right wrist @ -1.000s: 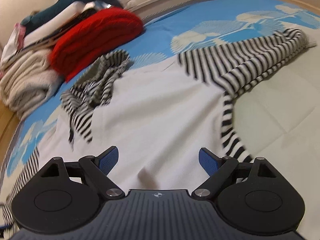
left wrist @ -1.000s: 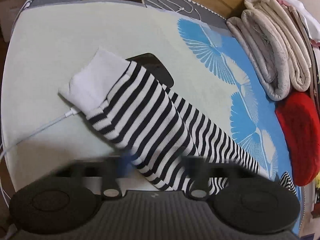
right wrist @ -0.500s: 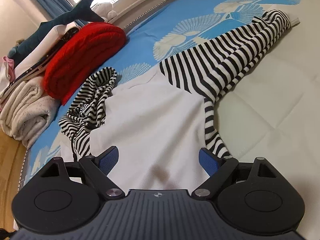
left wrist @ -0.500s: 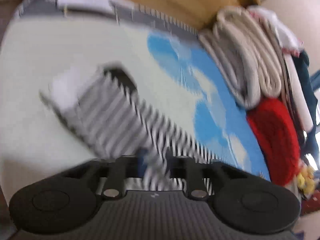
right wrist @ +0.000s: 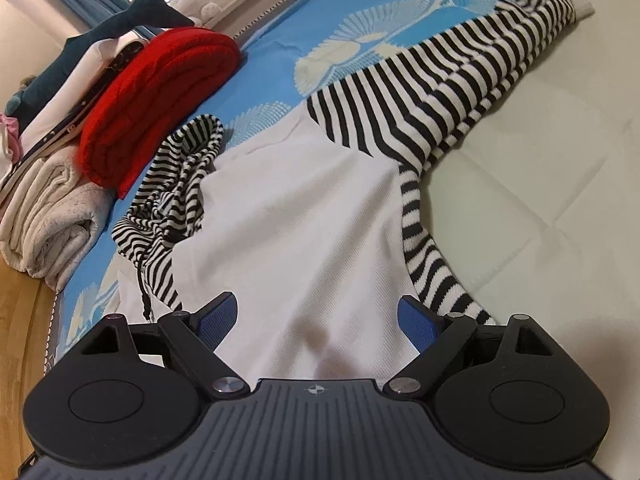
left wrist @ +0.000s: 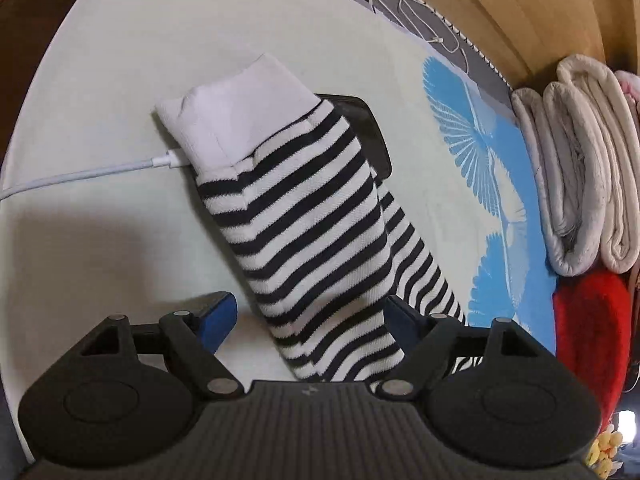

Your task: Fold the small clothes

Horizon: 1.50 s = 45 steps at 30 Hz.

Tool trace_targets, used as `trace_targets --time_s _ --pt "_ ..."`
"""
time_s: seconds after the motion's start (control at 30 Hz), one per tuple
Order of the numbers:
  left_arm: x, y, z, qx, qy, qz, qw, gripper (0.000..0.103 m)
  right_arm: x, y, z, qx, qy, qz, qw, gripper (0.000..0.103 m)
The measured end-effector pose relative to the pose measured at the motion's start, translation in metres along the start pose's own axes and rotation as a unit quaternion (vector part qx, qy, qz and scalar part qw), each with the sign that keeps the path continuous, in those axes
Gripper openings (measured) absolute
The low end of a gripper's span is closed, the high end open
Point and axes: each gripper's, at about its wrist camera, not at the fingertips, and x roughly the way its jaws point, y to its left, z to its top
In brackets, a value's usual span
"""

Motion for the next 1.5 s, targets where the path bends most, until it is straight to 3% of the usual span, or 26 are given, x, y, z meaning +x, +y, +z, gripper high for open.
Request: trace_targets --time_s 0.13,0.27,0.3,0.4,0.43,0.5,0.57,0.6,0.67,0.73,0.8,0.87,0.9,0.93,0.97,1.0,1.07,1.1,1.13,1.17,1.23,1.3,1.37,1.43,1.5 --pt "-0.004 0.006 -0.02 -0.023 0.035 -0.025 0.9988 0.086 0.003 0.001 0.0 0.005 0.008 0.001 1.0 0.089" --pt "0.013 -0.02 -0.002 0.046 -0.005 -0.022 0.9987 0.087 0.004 0.007 -0.001 -0.002 0.011 0.005 1.0 0.089" --pt "0.016 -0.02 0.001 0.042 -0.012 -0.02 0.9989 0.085 0.005 0.008 -0.001 -0.003 0.012 0.006 1.0 0.089" --pt "0.007 -0.015 -0.002 0.017 -0.028 -0.024 0.9992 0.004 0.004 0.009 -0.001 -0.005 0.012 0.008 1.0 0.089" --pt "0.002 -0.015 -0.003 0.015 -0.029 -0.029 0.9991 0.003 0.003 0.008 -0.001 -0.004 0.011 0.007 1.0 0.089" --pt "-0.02 -0.024 -0.007 0.027 -0.068 -0.038 0.9966 0.003 0.001 0.005 0.001 0.001 0.01 0.006 1.0 0.089" --pt "-0.044 -0.056 -0.014 0.092 -0.12 -0.059 0.9867 0.003 -0.002 0.002 0.004 0.009 0.006 0.006 1.0 0.089" --pt "-0.057 -0.076 -0.024 0.133 -0.144 -0.071 0.978 0.003 -0.003 0.0 0.005 0.014 0.004 0.004 1.0 0.089" --pt "-0.078 -0.123 -0.053 0.211 -0.165 -0.102 0.9582 0.003 -0.005 -0.002 0.006 0.019 0.005 0.006 1.0 0.089" --pt "-0.091 -0.169 -0.099 0.278 -0.158 -0.146 0.9364 0.003 -0.007 0.0 0.007 0.016 0.006 0.013 1.0 0.089" --pt "-0.097 -0.208 -0.165 0.355 -0.135 -0.188 0.9057 0.003 -0.009 0.002 0.009 0.013 0.001 0.017 1.0 0.089" --pt "-0.092 -0.235 -0.246 0.452 -0.093 -0.221 0.859 0.005 -0.011 0.004 0.011 0.012 -0.004 0.02 1.0 0.089" --pt "-0.083 -0.242 -0.29 0.504 -0.053 -0.234 0.8297 0.025 -0.011 0.004 0.012 0.012 -0.006 0.02 1.0 0.089" --pt "-0.071 -0.245 -0.326 0.553 -0.003 -0.239 0.7981 0.062 -0.011 0.003 0.013 0.014 -0.006 0.021 1.0 0.089" --pt "-0.058 -0.244 -0.365 0.612 0.057 -0.228 0.7555 0.074 -0.011 0.003 0.014 0.016 -0.005 0.021 1.0 0.089" --pt "-0.051 -0.236 -0.39 0.646 0.067 -0.211 0.7303 0.077 -0.011 0.001 0.015 0.02 -0.003 0.022 1.0 0.089" --pt "-0.048 -0.214 -0.411 0.687 0.035 -0.191 0.7 0.085 -0.012 -0.001 0.018 0.03 -0.001 0.024 0.999 0.089" --pt "-0.048 -0.206 -0.408 0.695 0.031 -0.186 0.6934 0.091 -0.012 -0.001 0.018 0.033 0.0 0.026 0.999 0.089" --pt "-0.048 -0.197 -0.397 0.695 0.03 -0.181 0.6951 0.092 -0.013 -0.001 0.019 0.035 0.001 0.029 0.999 0.089" --pt "-0.049 -0.189 -0.379 0.687 0.029 -0.178 0.7039 0.092 -0.014 -0.001 0.02 0.033 0.002 0.033 0.999 0.089" --pt "-0.055 -0.171 -0.336 0.654 0.017 -0.163 0.7387 0.094 -0.015 0.003 0.02 0.024 0.002 0.039 0.999 0.089" --pt "-0.061 -0.159 -0.291 0.607 -0.014 -0.146 0.7813 0.098 -0.015 0.007 0.019 0.015 0.002 0.045 0.999 0.089" --pt "-0.062 -0.155 -0.264 0.576 -0.05 -0.119 0.8075 0.102 -0.017 0.013 0.017 0.0 0.0 0.056 0.998 0.089" --pt "-0.054 -0.158 -0.245 0.555 -0.089 -0.098 0.8215 0.102 -0.02 0.024 0.016 -0.035 -0.015 0.073 0.997 0.089" --pt "-0.041 -0.157 -0.236 0.55 -0.101 -0.079 0.8249 0.102 -0.022 0.043 0.016 -0.092 -0.04 0.074 0.992 0.089"
